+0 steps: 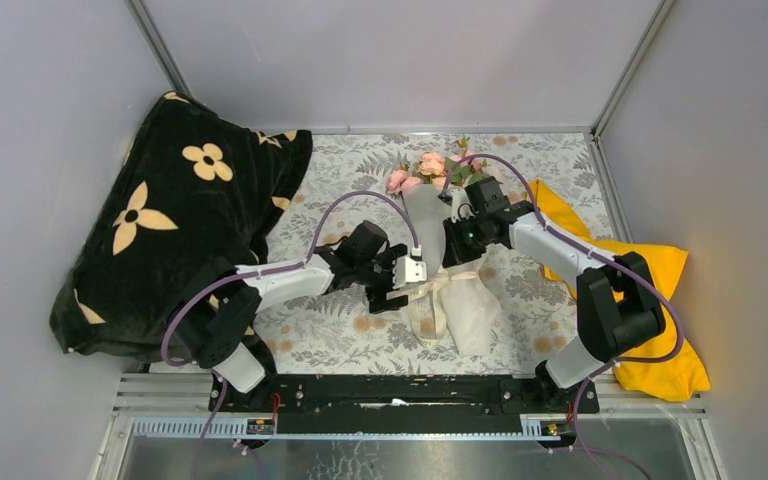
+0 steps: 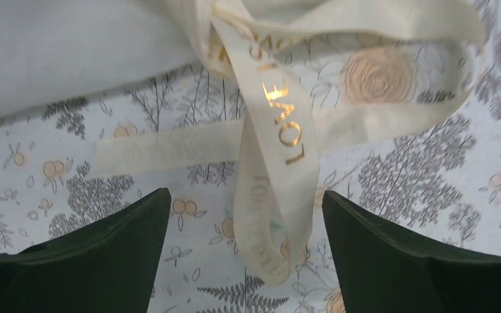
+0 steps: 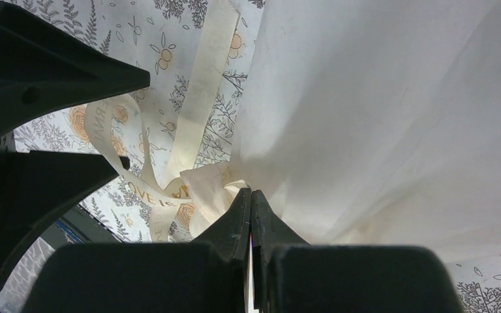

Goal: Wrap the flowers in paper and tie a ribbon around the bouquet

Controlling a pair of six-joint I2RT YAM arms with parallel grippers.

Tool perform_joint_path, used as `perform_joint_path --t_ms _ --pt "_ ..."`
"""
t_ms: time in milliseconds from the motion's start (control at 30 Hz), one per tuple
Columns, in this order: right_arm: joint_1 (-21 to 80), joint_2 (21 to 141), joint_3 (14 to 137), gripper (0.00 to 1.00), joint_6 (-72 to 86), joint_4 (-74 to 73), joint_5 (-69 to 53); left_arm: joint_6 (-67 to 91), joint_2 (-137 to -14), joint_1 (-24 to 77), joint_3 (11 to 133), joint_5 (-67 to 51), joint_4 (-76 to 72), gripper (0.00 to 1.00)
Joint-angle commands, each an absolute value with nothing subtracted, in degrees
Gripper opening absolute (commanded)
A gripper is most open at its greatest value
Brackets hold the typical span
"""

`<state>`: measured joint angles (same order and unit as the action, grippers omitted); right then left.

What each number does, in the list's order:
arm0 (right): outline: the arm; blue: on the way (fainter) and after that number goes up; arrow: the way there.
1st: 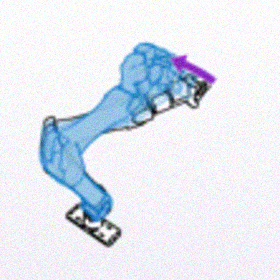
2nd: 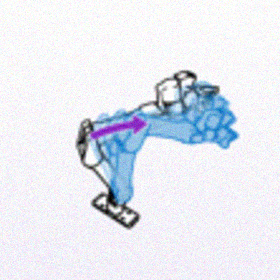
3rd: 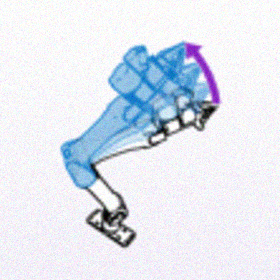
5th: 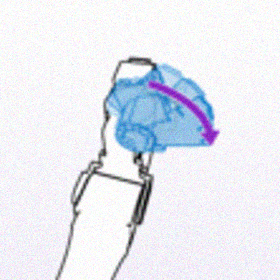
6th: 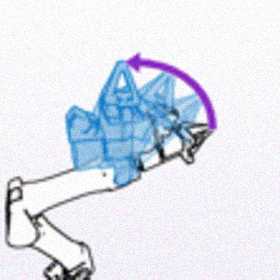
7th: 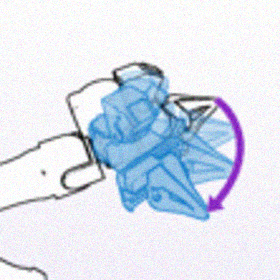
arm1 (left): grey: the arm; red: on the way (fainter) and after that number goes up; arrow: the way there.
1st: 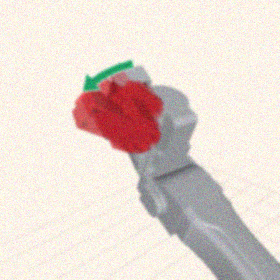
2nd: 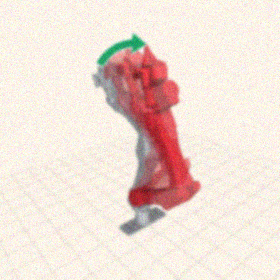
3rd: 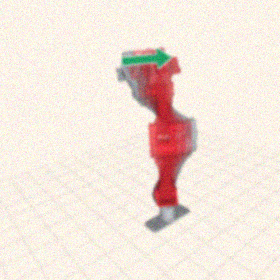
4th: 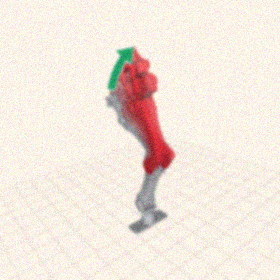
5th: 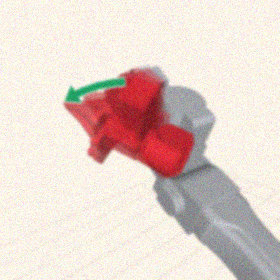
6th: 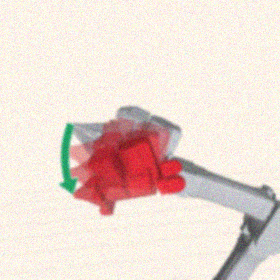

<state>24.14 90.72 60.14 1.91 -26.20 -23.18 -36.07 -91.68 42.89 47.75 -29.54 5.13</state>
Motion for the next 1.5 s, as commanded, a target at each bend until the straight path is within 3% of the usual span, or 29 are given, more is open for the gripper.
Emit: perform_joint_path --t_ms 0,67,233,333,367,633,933,1467 --pt "23.8 87.7 60.4 0.0 2.5 -25.1 -22.1 -45.2 -93.9 42.6 49.2 -24.1 14.4 0.9" --pt "23.8 87.5 60.4 0.0 2.5 -25.0 -21.8 -46.0 -95.2 42.5 49.5 -21.3 14.9 0.81" --pt "23.7 86.7 60.1 0.0 3.5 -23.5 -18.8 -50.6 -94.7 43.2 48.5 -22.2 15.0 0.46" --pt "23.4 84.9 59.7 0.0 4.5 -22.4 -15.9 -50.8 -94.6 43.3 48.3 -22.2 14.5 0.06" --pt "23.3 84.3 59.5 0.0 4.7 -22.3 -14.5 -50.4 -94.4 43.3 48.2 -21.9 13.9 0.0" --pt "19.1 79.0 56.0 0.0 6.3 -20.4 -8.3 -52.3 -93.3 43.3 46.6 -18.4 10.6 0.0" --pt "26.2 82.5 60.2 0.0 7.2 -14.9 -13.7 -57.2 -94.3 47.5 49.3 -19.1 5.5 0.0" --pt "26.4 83.5 60.9 0.0 6.8 -13.4 -16.7 -58.0 -95.7 48.2 51.0 -18.3 4.2 0.0"
